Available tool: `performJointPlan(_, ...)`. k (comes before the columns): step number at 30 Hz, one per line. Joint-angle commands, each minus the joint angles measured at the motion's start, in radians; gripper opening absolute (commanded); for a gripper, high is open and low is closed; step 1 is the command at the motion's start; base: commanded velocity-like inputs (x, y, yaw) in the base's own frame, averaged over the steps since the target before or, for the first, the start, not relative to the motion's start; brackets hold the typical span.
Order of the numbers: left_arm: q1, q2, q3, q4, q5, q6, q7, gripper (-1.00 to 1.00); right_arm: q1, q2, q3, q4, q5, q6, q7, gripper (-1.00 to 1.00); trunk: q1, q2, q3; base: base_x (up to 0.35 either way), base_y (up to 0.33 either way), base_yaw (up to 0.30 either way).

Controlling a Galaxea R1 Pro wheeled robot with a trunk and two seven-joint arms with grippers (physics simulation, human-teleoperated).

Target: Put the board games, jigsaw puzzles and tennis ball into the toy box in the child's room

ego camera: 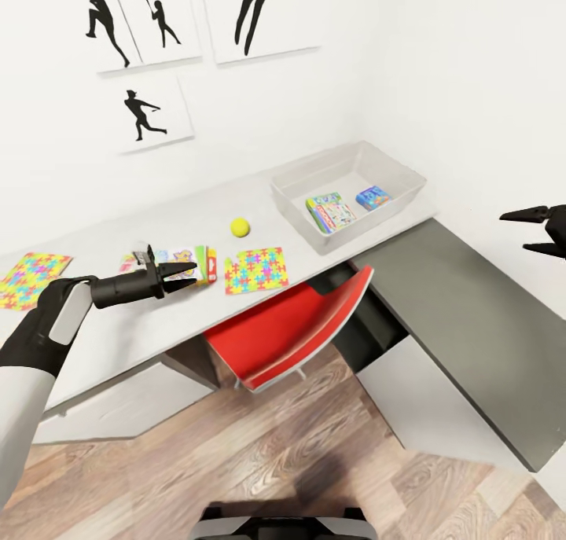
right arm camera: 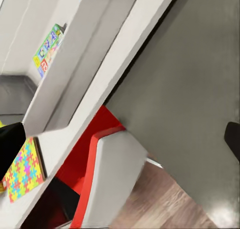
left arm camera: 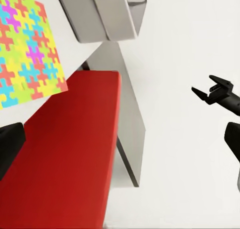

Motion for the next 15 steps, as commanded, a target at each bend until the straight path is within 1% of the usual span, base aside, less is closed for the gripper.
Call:
performJointPlan(1,-0.001,0.002,-0.002,0.000,0.001,0.004,-0.003,1.00,-0.002,0.001,0.003,0.000,-0.010,0.000,-0.010,1.00,0.000,-0.002,-0.002,-0.181,0.029,-0.275)
performJointPlan(9,-0.001,0.010,-0.002,0.000,0.002,0.004,-0.003,1.00,-0.002,0.006,0.003,0.000,-0.010,0.000,-0.011,1.00,0.000,-0.002,-0.002,-0.262,0.071,-0.277)
performJointPlan(11,-0.001,0.010,-0.003,0.000,0.002,0.004,-0.003,1.00,-0.002,0.006,0.004,0.000,-0.010,0.000,-0.011,1.00,0.000,-0.002,-0.002,-0.127,0.033,-0.277)
performJointPlan(15,-0.001,0.011,-0.003,0.000,0.002,0.003,-0.003,1.00,-0.002,0.006,0.004,0.000,-0.010,0.000,-0.011,1.00,0.000,-0.002,-0.002,-0.049,0.013,-0.273)
